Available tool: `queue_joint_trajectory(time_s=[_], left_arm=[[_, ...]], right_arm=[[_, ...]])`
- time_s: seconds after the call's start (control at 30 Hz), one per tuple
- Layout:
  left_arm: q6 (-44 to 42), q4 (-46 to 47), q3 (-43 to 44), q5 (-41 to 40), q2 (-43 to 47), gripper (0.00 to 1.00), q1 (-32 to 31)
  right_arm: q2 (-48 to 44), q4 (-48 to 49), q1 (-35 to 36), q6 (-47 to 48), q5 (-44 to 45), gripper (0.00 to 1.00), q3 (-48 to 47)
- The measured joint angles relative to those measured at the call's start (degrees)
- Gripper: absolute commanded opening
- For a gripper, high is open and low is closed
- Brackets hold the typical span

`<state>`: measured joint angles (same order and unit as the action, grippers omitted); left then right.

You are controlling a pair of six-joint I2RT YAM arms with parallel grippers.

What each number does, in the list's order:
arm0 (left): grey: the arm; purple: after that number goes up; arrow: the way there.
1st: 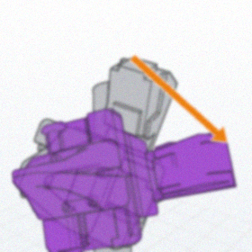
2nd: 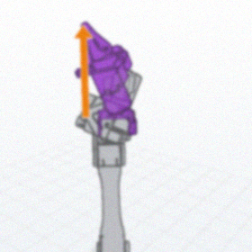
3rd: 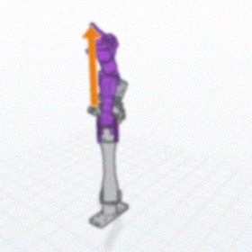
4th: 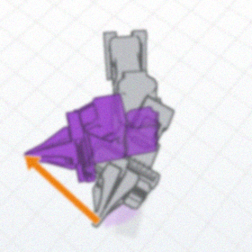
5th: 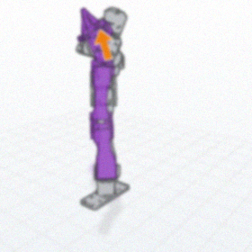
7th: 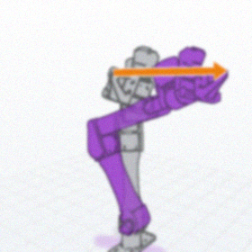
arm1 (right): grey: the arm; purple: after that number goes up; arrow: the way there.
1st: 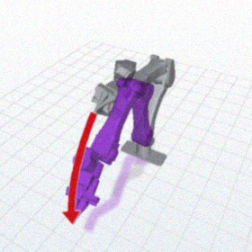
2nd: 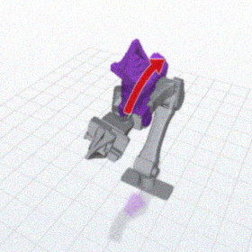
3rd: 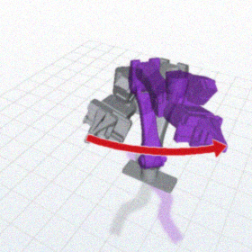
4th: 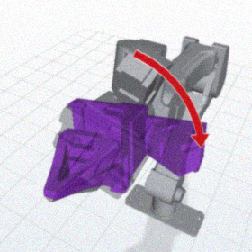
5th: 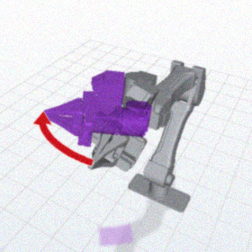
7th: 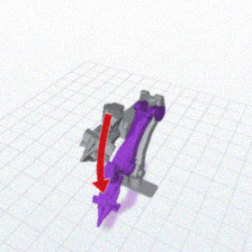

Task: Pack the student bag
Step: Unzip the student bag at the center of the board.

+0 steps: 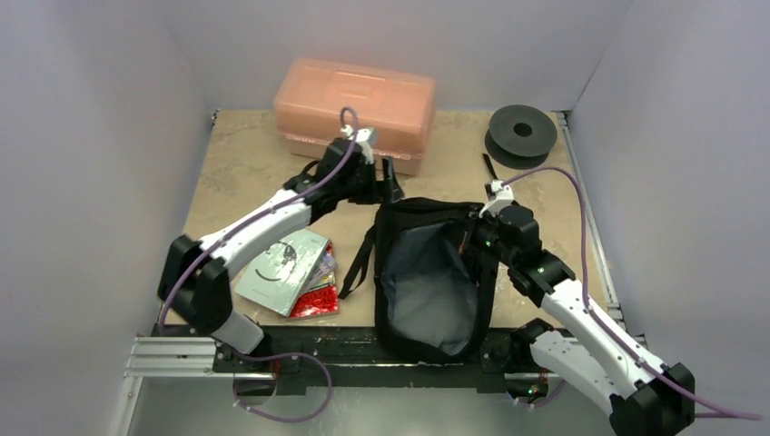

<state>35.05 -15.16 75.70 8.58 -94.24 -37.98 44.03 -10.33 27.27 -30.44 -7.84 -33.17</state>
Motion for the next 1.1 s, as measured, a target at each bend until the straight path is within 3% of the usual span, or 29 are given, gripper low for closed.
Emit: queue_joint_trajectory(time_s=[0.23, 0.4, 0.6, 0.7, 0.87, 1.1], left_arm=[[0.39, -1.77, -21.35, -6.16, 27.58, 0.8, 2.97], [-0.28, 4.48, -34.91, 0.15, 36.98, 0.8, 1.73], [-2.08, 8.37, -39.71, 1.16, 29.83, 0.76, -8.7], [-1.62, 8.94, -37.53, -2.73, 22.6, 0.73, -9.55], [-1.2, 7.54, -24.09, -8.76, 6.82, 0.71, -7.74], [-1.11, 8.04, -6.4, -8.98, -5.68, 0.72, -5.62]], right_arm=[[6.82, 2.62, 0.0, 1.86, -0.33, 0.0, -4.46], [8.07, 3.56, -0.04, 2.38, 0.48, 0.0, -6.12], [5.6, 3.8, -0.28, 2.25, 0.68, 0.0, -6.14], [2.23, 2.89, -0.28, 2.38, 0.57, 0.0, -6.14], [-6.19, -1.46, -0.28, 3.5, -0.33, 0.0, -5.09], [-20.04, -8.66, -0.44, 2.51, 0.66, 0.0, -1.7]])
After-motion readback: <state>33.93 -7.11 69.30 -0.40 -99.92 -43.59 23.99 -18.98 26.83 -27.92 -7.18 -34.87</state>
